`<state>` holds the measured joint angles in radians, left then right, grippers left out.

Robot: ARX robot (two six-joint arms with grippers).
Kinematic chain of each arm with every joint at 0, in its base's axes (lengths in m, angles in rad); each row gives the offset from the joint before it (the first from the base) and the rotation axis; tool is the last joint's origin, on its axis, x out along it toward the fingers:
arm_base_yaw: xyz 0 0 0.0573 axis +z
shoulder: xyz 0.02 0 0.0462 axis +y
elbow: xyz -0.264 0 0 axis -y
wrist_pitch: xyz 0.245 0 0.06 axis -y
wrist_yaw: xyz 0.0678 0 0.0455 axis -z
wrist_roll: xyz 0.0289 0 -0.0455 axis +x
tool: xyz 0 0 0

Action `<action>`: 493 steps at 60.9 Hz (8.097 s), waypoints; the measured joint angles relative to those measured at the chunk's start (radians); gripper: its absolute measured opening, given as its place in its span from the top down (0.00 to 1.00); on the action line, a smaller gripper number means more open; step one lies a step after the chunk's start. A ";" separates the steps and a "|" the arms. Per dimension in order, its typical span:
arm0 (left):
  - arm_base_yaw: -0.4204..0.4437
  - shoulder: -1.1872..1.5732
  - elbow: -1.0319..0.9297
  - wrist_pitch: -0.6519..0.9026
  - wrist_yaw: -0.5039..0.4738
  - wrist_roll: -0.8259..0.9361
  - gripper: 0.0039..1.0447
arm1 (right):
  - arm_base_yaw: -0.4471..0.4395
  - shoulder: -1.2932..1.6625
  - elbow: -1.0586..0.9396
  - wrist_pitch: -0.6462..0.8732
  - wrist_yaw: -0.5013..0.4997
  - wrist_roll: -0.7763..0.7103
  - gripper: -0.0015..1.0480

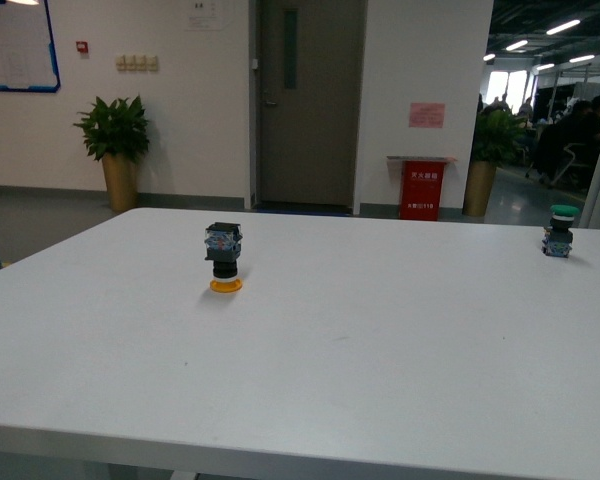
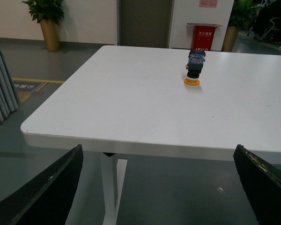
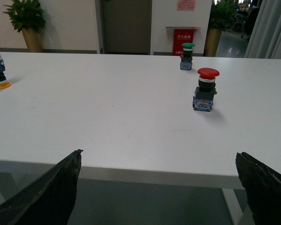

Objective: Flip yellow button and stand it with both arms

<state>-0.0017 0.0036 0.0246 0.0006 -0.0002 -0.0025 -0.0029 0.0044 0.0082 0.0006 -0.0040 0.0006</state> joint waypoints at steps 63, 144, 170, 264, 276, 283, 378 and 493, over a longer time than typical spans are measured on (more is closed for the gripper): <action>0.000 0.000 0.000 0.000 0.000 0.000 0.06 | 0.000 0.000 0.000 0.000 0.000 0.000 0.07; -0.208 1.823 1.369 0.051 -0.182 0.064 0.06 | 0.000 -0.001 0.000 0.000 0.003 0.000 0.07; -0.248 2.060 1.644 -0.056 -0.198 0.021 0.06 | 0.000 -0.001 0.000 0.000 0.003 0.000 0.07; -0.269 1.992 1.550 0.563 0.496 -0.730 0.65 | 0.000 -0.001 0.000 0.000 0.003 0.000 0.07; -0.302 2.104 1.551 0.797 0.629 -1.088 0.66 | 0.000 -0.001 0.000 0.000 0.003 0.000 0.07; -0.326 2.169 1.552 0.935 0.705 -1.265 0.66 | 0.000 -0.001 0.000 0.000 0.003 0.000 0.07; -0.437 2.269 1.680 1.125 0.661 -1.618 0.66 | 0.111 1.469 0.875 0.707 -0.235 1.358 0.07; -0.263 1.649 1.132 0.207 0.306 -0.348 0.06 | 0.084 1.560 0.984 0.678 -0.151 1.168 0.64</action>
<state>-0.2646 1.6524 1.1568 0.2073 0.3054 -0.3500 0.0811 1.5646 0.9924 0.6788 -0.1547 1.1690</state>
